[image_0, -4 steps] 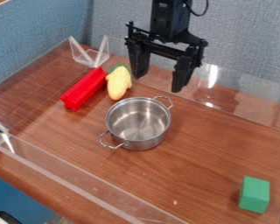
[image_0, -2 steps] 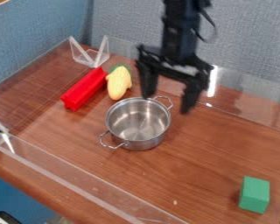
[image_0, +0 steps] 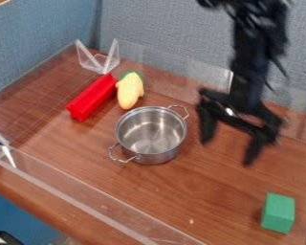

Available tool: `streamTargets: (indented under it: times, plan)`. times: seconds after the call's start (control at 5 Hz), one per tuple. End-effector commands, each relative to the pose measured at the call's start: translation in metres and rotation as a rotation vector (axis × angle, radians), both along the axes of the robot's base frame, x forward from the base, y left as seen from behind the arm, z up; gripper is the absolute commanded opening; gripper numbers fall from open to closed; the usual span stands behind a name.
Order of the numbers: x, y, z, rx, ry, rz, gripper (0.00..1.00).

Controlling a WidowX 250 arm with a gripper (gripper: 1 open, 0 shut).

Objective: Put the green block into the metal pot

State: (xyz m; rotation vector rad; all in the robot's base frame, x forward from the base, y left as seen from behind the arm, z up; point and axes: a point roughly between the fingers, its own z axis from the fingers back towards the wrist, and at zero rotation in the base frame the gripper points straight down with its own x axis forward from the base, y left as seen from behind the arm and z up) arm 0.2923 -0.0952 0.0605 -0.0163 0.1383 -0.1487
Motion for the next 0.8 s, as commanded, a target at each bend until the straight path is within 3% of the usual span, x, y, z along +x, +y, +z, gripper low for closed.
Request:
streamTargets:
  times: [0.0, 0.2, 0.6]
  plan:
    - [0.008, -0.033, 0.002, -0.02, -0.071, -0.036, 1.0]
    - [0.01, -0.058, -0.015, -0.029, -0.063, -0.079, 1.0]
    - [0.014, -0.07, -0.025, -0.043, -0.022, -0.081, 1.0]
